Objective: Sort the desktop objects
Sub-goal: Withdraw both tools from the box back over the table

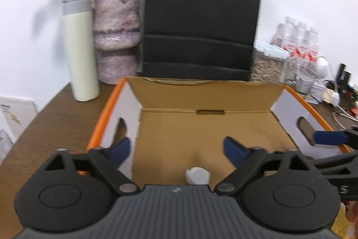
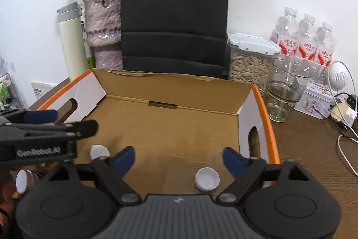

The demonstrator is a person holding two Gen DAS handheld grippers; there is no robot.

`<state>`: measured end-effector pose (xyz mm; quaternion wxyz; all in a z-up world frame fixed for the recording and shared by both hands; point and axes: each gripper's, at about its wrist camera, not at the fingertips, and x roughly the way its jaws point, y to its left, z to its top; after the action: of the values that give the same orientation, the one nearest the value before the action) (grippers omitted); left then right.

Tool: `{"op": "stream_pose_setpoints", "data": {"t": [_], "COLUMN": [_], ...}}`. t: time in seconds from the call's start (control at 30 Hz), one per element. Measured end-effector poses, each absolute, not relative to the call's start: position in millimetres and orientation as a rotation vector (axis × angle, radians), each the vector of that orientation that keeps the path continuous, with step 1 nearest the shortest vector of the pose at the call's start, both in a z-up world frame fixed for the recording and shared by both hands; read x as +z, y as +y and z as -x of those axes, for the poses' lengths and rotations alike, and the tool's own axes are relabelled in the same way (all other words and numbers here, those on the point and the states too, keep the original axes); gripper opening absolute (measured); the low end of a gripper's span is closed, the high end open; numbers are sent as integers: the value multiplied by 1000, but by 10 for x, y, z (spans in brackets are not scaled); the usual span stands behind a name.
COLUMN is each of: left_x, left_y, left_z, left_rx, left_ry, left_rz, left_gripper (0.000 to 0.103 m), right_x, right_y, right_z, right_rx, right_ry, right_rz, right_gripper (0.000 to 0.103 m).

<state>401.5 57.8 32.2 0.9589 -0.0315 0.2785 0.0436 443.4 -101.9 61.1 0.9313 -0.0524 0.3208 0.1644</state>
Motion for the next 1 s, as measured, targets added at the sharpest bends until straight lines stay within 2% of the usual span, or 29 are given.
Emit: {"op": "stream_pose_setpoints", "data": {"t": [0.1, 0.47, 1.0], "left_x": [376, 615, 800], "left_y": [603, 535, 509], "left_z": [-3992, -3728, -2857], "left_rx": [83, 74, 42], "left_ry": [544, 445, 350], "left_rz": [86, 75, 82], "left_gripper": [103, 103, 103], "right_x": [668, 980, 1163], "right_y": [-1072, -1119, -1347], "right_z": [-4436, -4176, -3373], "right_rx": [340, 379, 393], "right_ry": [663, 565, 484], "right_rz": [86, 61, 92], "right_gripper": [103, 103, 103]}}
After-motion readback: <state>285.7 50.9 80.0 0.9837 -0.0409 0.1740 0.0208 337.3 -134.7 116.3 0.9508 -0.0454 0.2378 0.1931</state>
